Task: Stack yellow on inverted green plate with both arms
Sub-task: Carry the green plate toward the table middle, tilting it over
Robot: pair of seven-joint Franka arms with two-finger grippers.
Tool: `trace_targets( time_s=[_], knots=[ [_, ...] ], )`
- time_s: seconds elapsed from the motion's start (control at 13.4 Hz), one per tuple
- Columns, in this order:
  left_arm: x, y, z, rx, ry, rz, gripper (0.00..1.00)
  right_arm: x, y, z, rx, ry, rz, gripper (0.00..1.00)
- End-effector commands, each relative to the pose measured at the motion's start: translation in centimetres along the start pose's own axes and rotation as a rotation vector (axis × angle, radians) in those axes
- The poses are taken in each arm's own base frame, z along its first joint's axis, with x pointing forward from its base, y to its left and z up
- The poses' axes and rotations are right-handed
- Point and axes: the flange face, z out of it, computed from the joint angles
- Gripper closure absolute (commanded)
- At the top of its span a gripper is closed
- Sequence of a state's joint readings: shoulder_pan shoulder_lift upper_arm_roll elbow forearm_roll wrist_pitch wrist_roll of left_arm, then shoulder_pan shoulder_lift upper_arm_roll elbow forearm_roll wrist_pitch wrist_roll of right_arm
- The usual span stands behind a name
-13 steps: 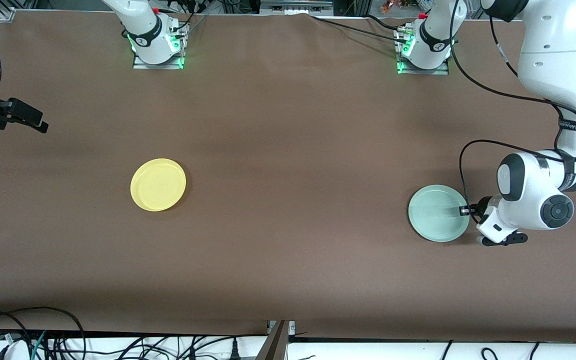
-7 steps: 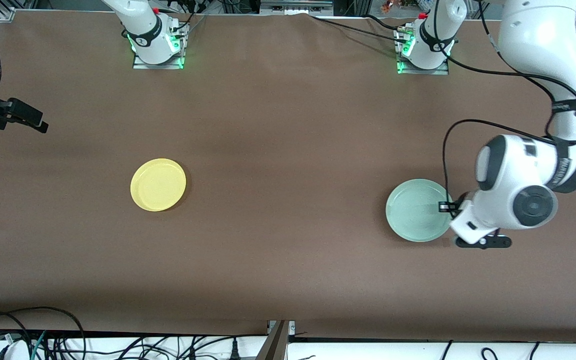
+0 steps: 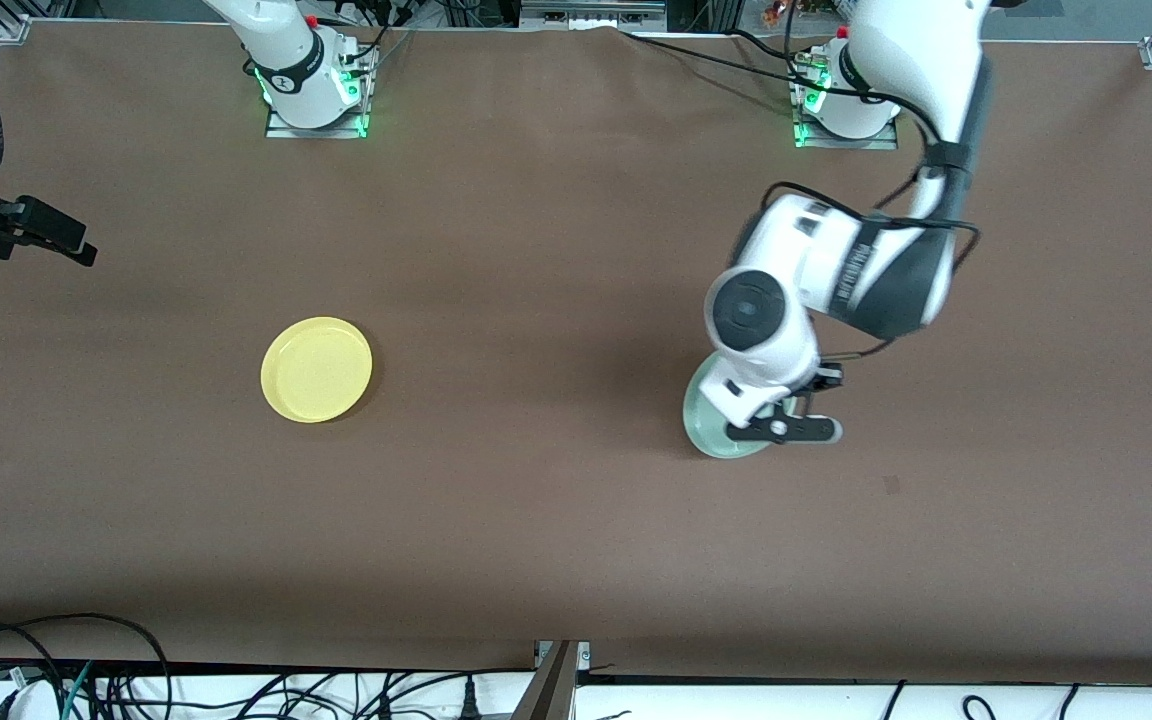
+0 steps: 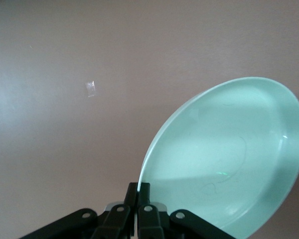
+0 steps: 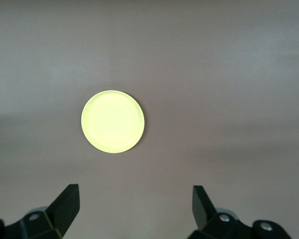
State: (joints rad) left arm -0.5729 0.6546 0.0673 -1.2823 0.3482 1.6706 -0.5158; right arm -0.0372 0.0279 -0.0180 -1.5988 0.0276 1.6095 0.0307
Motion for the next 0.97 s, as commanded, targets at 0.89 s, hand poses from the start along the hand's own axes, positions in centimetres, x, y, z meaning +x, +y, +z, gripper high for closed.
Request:
trace_targets(
  time_s=[0.89],
  knots=[
    [-11.2, 25.3, -0.3, 0.821, 0.627, 0.257, 1.0, -0.2, -0.2, -0.3, -0.012, 0.001, -0.004, 0.0]
  ],
)
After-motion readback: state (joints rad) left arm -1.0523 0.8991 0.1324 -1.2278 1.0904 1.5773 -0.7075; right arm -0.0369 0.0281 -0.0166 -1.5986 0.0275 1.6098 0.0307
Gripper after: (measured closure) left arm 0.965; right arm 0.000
